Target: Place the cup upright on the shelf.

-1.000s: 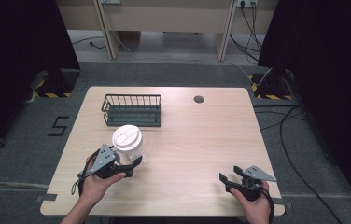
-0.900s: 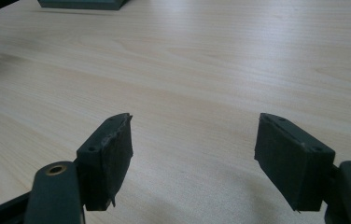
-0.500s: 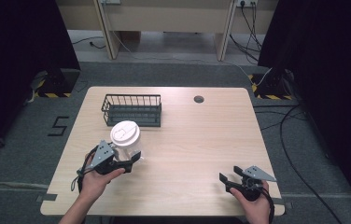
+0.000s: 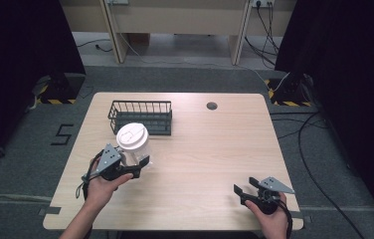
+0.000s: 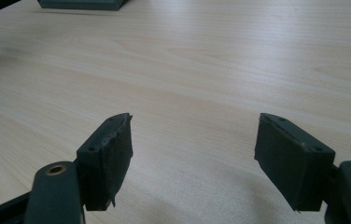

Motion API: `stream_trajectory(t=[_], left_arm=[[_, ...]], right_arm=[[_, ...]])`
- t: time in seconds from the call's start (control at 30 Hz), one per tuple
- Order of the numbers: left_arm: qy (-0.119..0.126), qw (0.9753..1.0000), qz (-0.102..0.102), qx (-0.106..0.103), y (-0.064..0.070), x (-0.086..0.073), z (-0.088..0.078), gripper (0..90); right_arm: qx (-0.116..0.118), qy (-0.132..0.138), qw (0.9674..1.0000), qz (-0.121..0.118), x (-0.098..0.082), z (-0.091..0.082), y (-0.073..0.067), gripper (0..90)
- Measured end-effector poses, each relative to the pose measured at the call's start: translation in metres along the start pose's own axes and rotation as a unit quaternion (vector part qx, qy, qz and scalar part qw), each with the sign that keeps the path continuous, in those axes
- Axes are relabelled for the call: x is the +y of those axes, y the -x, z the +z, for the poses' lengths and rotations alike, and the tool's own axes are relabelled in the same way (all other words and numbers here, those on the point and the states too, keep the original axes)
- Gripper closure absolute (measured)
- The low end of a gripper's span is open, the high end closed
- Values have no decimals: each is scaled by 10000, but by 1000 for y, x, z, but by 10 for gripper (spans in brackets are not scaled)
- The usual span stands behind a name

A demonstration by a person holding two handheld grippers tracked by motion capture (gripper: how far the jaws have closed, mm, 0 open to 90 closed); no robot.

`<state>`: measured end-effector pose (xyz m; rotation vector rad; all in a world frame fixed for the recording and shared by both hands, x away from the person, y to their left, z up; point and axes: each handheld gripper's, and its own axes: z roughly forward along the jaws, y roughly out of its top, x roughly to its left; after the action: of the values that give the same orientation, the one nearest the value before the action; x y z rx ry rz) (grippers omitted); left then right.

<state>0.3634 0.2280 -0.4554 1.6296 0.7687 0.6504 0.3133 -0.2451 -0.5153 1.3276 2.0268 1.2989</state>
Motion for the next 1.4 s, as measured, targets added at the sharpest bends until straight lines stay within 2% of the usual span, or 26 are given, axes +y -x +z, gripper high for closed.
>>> stream_trajectory(t=[0.67,1.4], left_arm=[[-51,9999,-8,164,-13,8,7,175],[33,9992,2,406,-30,21,13,176]], right_arm=[[6,-2,10000,2,0,0,0,281],[11,-5,10000,7,0,0,0,281]])
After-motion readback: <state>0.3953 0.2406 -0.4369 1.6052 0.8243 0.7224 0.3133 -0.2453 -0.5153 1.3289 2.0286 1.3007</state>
